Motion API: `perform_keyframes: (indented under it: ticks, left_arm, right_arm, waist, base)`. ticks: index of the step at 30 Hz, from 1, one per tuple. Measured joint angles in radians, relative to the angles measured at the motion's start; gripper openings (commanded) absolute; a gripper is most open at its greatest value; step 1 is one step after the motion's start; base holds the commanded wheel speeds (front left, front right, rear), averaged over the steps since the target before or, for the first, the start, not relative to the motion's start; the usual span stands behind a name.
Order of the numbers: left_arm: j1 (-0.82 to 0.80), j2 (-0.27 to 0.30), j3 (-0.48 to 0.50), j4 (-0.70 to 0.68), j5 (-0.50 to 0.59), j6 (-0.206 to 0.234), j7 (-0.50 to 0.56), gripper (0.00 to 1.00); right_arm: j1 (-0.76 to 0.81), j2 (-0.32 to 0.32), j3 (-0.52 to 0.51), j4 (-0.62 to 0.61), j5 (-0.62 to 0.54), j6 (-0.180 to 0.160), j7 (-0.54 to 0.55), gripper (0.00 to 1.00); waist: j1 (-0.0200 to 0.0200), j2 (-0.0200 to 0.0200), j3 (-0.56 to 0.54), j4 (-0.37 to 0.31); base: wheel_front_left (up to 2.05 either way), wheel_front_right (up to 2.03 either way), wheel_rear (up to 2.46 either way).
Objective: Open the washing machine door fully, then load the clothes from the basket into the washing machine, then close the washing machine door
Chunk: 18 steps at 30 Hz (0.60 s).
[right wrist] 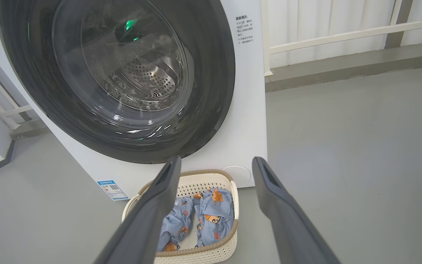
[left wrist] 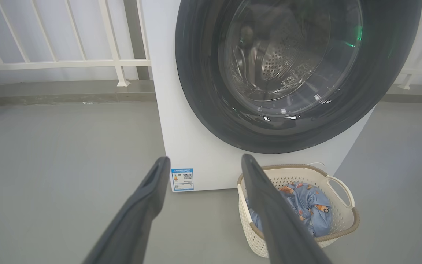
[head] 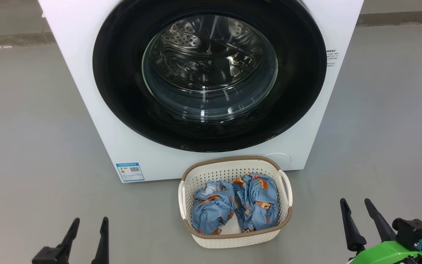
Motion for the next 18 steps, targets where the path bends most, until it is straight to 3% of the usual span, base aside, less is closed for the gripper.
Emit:
perform_keyframes:
  ticks: [18]
  left_arm:
    - [-0.002,-0.001,0.015,0.016,0.051,-0.001,0.0,1.0]
  right_arm:
    - [0.0,0.013,-0.01,-0.006,-0.009,0.0,0.0,1.0]
  waist:
    - [0.0,0.0,0.005,-0.005]
  base:
    - [0.06,0.06,-0.13]
